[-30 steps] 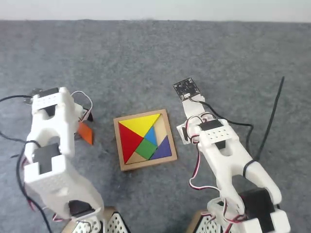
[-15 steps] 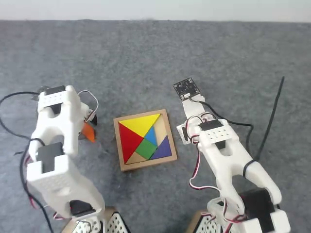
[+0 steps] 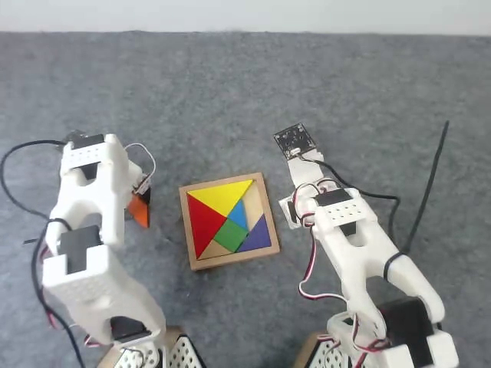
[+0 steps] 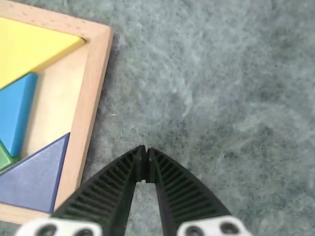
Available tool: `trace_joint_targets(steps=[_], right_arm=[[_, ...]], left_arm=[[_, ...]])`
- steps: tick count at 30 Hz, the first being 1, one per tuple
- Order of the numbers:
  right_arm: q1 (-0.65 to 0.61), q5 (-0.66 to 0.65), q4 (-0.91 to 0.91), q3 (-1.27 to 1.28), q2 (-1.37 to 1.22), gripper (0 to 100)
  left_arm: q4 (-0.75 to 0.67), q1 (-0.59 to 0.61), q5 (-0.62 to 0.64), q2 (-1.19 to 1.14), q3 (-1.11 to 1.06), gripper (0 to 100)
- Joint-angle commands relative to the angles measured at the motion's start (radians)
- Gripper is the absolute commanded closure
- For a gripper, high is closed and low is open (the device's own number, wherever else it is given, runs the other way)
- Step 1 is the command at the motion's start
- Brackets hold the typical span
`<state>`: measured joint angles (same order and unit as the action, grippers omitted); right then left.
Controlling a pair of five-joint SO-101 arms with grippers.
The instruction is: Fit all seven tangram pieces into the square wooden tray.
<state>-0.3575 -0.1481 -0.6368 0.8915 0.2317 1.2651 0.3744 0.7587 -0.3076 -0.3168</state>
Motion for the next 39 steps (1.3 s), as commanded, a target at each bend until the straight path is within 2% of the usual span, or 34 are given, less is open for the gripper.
trace_joint_targets(steps=[1, 5, 10, 16, 21, 24, 28, 32, 39], right_arm=[[0.01, -0.011, -0.007, -0.012, 0.065, 99.0], [0.012, -0.011, -0.005, -0.012, 0.065, 99.0], [0.015, -0.011, -0.004, -0.014, 0.065, 99.0], [0.015, -0.011, -0.007, -0.015, 0.065, 99.1], [0.013, -0.011, -0.008, -0.015, 0.065, 99.1], [0.012, -0.011, -0.008, -0.015, 0.065, 99.1], [0.012, -0.011, -0.008, -0.015, 0.065, 99.1], [0.012, -0.011, -0.008, -0.015, 0.065, 99.1], [0.013, -0.011, -0.008, -0.015, 0.065, 99.1]], left_arm=[[0.055, 0.003, -0.014, 0.011, 0.035, 96], [0.106, 0.005, -0.014, 0.021, 0.054, 97], [0.097, 0.003, -0.034, 0.19, -0.028, 97], [-0.068, 0.02, -0.143, 0.377, -0.228, 95], [-0.08, 0.078, -0.005, 0.382, -0.222, 79], [-0.08, 0.078, 0.06, 0.368, -0.193, 73], [-0.081, 0.077, 0.084, 0.29, -0.142, 73], [-0.083, 0.081, 0.129, 0.114, -0.047, 73], [0.026, 0.051, 0.206, -0.084, 0.127, 76]])
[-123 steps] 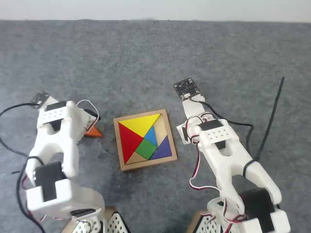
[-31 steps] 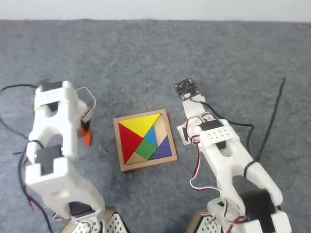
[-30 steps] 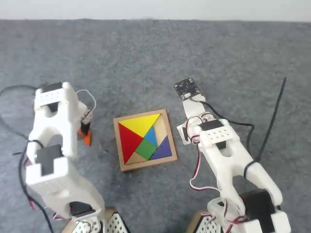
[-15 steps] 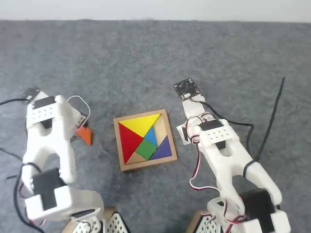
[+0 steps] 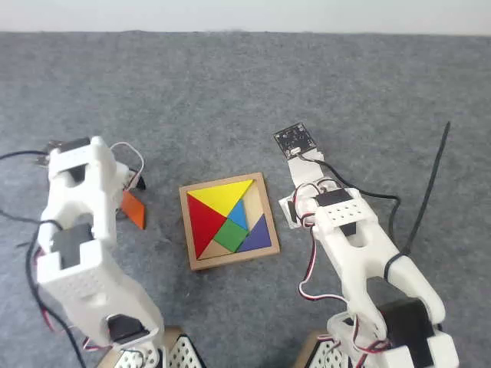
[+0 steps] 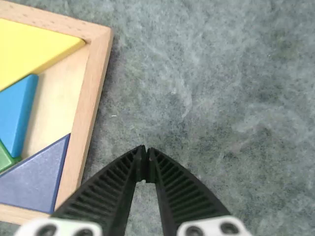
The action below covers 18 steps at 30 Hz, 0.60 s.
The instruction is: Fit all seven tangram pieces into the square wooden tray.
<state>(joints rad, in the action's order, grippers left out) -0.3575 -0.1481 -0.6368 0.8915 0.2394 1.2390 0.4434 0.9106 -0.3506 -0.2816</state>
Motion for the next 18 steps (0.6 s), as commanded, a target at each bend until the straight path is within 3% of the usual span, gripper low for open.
trace_joint_targets(steps=[1, 7, 13, 18], right_arm=[[0.013, -0.011, -0.008, -0.015, 0.058, 99.1], [0.013, -0.011, -0.008, -0.015, 0.058, 99.1], [0.013, -0.011, -0.008, -0.015, 0.058, 99.1], [0.013, -0.011, -0.008, -0.015, 0.058, 99.1]], left_arm=[[0.052, -0.018, 0.054, -0.043, 0.096, 76], [0.052, -0.023, 0.052, -0.049, 0.097, 76], [0.051, -0.04, -0.005, -0.044, 0.099, 92], [0.057, -0.04, -0.031, -0.038, 0.102, 93]])
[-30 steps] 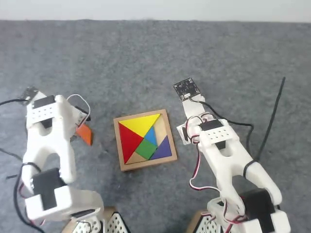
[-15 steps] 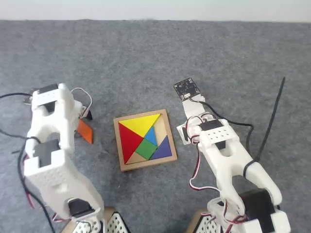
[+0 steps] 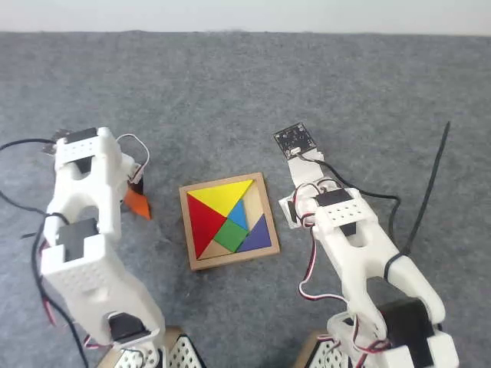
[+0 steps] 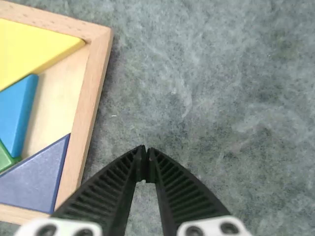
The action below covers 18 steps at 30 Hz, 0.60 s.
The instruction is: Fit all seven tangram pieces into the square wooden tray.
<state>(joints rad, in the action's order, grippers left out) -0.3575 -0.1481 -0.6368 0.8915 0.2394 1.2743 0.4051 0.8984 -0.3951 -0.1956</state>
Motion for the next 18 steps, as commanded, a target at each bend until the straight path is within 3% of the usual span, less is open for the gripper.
trace_joint_targets(steps=[1, 11, 18], right_arm=[[0.013, -0.011, -0.008, -0.015, 0.058, 99.1], [0.013, -0.011, -0.008, -0.015, 0.058, 99.1], [0.013, -0.011, -0.008, -0.015, 0.058, 99.1]], left_arm=[[0.025, -0.002, -0.02, 0.018, 0.016, 93], [0.049, 0.006, -0.103, 0.267, -0.107, 94], [-0.054, 0.003, -0.101, 0.376, -0.229, 91]])
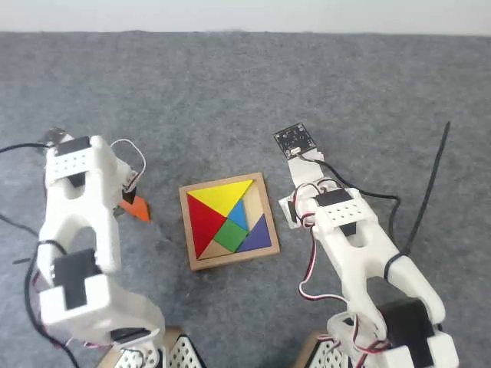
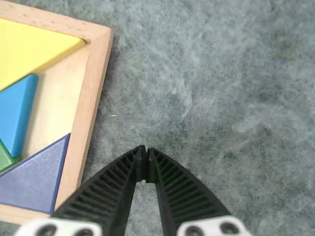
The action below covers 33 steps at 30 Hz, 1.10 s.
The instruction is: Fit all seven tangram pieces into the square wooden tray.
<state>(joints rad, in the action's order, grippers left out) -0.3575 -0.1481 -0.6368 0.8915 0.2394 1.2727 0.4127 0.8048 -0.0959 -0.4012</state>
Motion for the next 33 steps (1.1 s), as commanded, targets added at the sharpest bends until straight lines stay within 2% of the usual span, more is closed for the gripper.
trace_joint_targets(steps=[1, 4, 6, 8, 14, 24, 29, 33], right_arm=[[0.013, -0.011, -0.008, -0.015, 0.058, 99.1], [0.013, -0.011, -0.008, -0.015, 0.058, 99.1], [0.013, -0.011, -0.008, -0.015, 0.058, 99.1], [0.013, -0.011, -0.008, -0.015, 0.058, 99.1], [0.013, -0.011, -0.008, -0.015, 0.058, 99.1], [0.013, -0.011, -0.007, -0.015, 0.058, 99.0], [0.013, -0.011, -0.007, -0.015, 0.058, 99.0], [0.013, -0.011, -0.007, -0.015, 0.058, 99.0]], left_arm=[[-0.051, -0.003, -0.006, 0.077, -0.027, 88], [-0.051, -0.002, 0.005, 0.077, -0.041, 76], [-0.055, -0.006, 0.069, 0.077, -0.044, 70], [-0.066, -0.006, 0.132, 0.075, -0.041, 69], [-0.221, -0.029, 0.147, -0.041, -0.077, 69], [0.02, -0.035, 0.193, -0.287, 0.193, 72], [0.091, -0.023, 0.184, -0.235, 0.206, 72], [0.118, 0.034, 0.114, -0.153, 0.168, 72]])
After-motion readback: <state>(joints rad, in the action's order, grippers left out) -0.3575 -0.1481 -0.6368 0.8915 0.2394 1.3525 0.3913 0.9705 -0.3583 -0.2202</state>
